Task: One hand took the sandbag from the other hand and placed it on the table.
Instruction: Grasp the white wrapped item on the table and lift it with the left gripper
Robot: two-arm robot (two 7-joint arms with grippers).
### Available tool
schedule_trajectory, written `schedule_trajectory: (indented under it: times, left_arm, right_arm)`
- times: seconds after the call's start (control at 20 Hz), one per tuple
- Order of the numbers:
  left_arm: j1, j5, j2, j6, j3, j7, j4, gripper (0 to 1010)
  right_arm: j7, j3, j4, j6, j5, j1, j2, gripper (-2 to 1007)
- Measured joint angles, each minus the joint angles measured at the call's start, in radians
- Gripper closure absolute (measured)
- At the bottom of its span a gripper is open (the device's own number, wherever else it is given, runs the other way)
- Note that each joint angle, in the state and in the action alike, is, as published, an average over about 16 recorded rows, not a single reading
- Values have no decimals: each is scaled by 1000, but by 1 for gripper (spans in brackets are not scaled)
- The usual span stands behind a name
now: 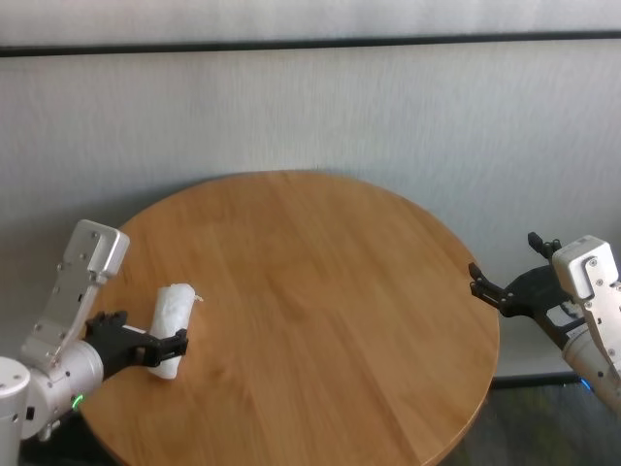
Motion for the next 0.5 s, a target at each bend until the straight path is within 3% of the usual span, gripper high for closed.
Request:
schedule_trajectory:
  times: [0.5]
  left_arm:
    - [-38,26,-57,60,5,24,62,10]
  right_arm:
    - [0,0,0,0,0,0,0,5]
